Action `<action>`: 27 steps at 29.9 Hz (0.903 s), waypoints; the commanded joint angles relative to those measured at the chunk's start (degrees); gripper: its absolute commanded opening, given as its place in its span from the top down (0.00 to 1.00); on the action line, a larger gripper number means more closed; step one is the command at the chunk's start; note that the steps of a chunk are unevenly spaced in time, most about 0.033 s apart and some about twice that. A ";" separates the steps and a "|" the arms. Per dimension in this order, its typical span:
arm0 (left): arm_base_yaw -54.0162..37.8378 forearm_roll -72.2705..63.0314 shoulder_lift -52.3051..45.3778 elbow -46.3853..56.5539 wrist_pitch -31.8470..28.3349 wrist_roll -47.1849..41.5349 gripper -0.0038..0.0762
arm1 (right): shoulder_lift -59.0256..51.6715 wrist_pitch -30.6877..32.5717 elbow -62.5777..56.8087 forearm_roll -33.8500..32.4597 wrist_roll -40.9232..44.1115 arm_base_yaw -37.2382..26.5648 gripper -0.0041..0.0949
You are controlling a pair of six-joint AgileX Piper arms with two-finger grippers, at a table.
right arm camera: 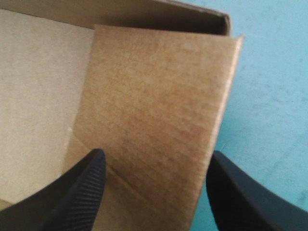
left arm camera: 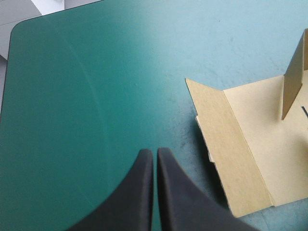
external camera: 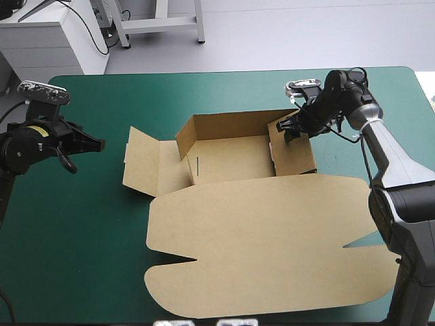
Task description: Fold the box
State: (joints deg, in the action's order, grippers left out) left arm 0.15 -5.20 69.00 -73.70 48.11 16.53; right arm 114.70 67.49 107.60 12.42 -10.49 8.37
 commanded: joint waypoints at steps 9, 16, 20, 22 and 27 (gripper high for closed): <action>-0.02 -0.43 -1.58 -1.48 -3.49 0.11 0.94 | -4.99 4.19 5.04 -0.64 2.23 -0.21 0.31; -0.02 -0.40 -1.58 -1.48 -3.51 0.11 0.94 | -7.49 4.19 -3.17 -0.64 2.57 -0.21 0.31; -0.02 -0.40 -1.58 -1.48 -3.51 0.11 0.94 | -9.32 4.19 -8.92 -0.64 1.11 -0.21 0.31; -0.02 -0.40 -1.58 -1.48 -3.51 0.11 0.94 | -10.16 4.19 -11.32 -0.81 0.65 -0.21 0.31; -0.02 -0.51 -1.58 -1.48 -3.51 0.11 0.94 | -11.18 4.19 -13.62 -1.88 0.31 -0.21 0.50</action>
State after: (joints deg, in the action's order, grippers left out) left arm 0.15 -5.20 69.00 -73.70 48.10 16.53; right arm 107.01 70.12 93.60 11.54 -9.36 8.37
